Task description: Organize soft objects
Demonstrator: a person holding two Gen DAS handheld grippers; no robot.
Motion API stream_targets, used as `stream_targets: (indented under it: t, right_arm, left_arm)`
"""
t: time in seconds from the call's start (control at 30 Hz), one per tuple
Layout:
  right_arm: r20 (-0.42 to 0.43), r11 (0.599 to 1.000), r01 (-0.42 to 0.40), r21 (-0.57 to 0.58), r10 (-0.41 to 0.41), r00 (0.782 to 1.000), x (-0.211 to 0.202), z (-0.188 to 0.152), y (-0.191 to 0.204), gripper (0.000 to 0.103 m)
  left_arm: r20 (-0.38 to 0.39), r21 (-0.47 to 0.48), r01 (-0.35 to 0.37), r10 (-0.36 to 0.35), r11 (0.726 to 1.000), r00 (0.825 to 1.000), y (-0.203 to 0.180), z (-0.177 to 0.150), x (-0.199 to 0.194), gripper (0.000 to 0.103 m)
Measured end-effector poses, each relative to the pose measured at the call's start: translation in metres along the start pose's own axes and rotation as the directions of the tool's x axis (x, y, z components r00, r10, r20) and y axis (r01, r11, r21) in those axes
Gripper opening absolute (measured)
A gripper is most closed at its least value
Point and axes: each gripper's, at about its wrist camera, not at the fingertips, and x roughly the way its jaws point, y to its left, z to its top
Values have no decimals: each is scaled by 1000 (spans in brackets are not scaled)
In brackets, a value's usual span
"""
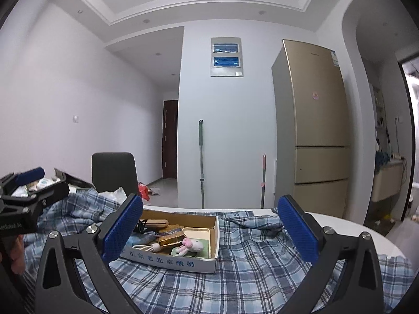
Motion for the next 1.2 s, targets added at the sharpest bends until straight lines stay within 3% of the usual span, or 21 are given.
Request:
stream_targets:
  t: [0.57, 1.2]
  right_arm:
    - [-25, 999, 30, 29, -29, 999, 4, -1, -7, 103]
    - [-38, 999, 31, 38, -30, 999, 6, -2, -11, 103]
  left_arm:
    - [9, -33, -52, 53, 998, 999, 7, -3, -1, 103]
    - [2, -49, -59, 60, 997, 998, 10, -5, -1, 103]
